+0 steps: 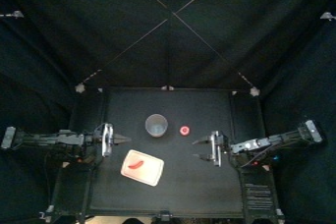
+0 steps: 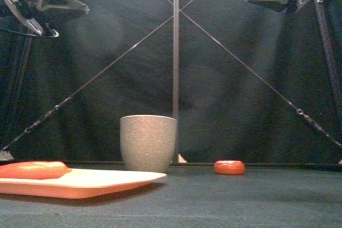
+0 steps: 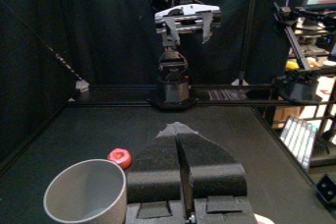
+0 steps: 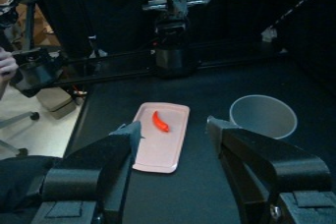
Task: Pick the red chile then place it on the pink plate
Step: Drop red chile on the pink plate and return to neutral
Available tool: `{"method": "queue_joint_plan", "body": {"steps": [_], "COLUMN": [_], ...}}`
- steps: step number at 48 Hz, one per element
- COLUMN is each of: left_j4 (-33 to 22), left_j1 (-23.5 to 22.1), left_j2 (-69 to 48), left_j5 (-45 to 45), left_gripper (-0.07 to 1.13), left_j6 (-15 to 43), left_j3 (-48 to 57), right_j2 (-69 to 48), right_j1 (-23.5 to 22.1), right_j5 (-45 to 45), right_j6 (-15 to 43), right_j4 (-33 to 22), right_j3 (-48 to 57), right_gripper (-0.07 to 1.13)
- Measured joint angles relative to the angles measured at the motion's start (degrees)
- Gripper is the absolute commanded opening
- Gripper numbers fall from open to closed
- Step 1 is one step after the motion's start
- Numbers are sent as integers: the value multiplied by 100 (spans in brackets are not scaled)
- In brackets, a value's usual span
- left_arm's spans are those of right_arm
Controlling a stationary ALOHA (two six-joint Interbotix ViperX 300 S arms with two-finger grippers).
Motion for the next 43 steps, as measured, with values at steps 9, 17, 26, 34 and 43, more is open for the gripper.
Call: {"method": "queue_joint_plan", "body": {"steps": [9,17,26,34,43], "left_j4": [0,0,0,-9,0], "left_j1": [0,0,0,0,0], "left_j2": [0,0,0,0,0], "left_j5": [-9,-9,-9,-9,-9], "left_gripper": [-4,-4,-4,-4,-4], "left_j6": [0,-9,0,0,-9], "left_j3": [0,0,9,9,18], "right_j2": [-545,-984,-1151,-1178,-1222], "right_j1": [-9,-35,-149,-334,-448], "right_j5": [-9,0,53,237,264], "right_j6": [-26,-9,-9,-18,-18], "right_j4": [-308,-308,-167,-88,-97], "right_j3": [343,650,905,984,984], "right_gripper": [91,91,91,91,91]}}
